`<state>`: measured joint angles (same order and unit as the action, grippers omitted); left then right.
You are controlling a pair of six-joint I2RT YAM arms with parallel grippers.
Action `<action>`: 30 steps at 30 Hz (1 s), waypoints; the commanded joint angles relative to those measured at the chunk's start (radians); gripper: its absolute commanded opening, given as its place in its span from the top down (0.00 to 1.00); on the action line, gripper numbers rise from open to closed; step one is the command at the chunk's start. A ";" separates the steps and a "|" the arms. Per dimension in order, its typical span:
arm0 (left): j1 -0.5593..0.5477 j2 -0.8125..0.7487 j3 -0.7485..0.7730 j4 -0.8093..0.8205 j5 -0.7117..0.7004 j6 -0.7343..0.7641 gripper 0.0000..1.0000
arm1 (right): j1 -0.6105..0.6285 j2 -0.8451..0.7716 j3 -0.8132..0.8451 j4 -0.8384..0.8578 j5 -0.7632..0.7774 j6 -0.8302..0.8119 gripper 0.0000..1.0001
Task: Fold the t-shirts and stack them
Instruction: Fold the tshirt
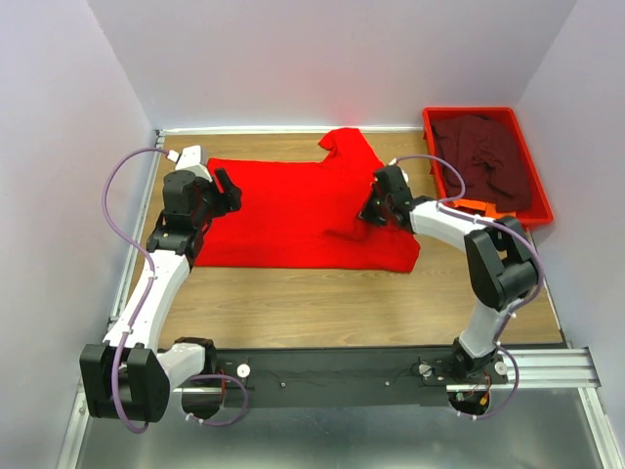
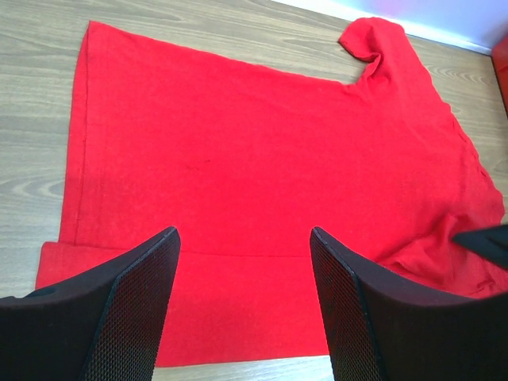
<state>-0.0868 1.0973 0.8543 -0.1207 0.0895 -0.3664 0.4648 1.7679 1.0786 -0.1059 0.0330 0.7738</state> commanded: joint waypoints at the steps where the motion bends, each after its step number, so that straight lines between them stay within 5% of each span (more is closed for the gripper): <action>1: -0.005 0.007 -0.012 0.023 0.029 0.020 0.26 | 0.005 0.073 0.095 0.005 0.033 -0.031 1.00; 13: -0.013 0.027 -0.012 0.021 0.042 0.024 0.26 | 0.005 0.238 0.268 0.008 0.042 -0.045 0.99; 20: -0.036 0.050 -0.011 0.024 0.044 0.030 0.25 | 0.005 0.249 0.308 0.018 0.077 -0.079 0.76; 30: -0.197 0.183 0.070 -0.014 -0.039 -0.014 0.25 | 0.003 0.285 0.409 0.052 0.103 -0.166 0.68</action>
<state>-0.2138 1.2289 0.8635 -0.1200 0.0975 -0.3603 0.4648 2.0216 1.4464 -0.0742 0.0921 0.6579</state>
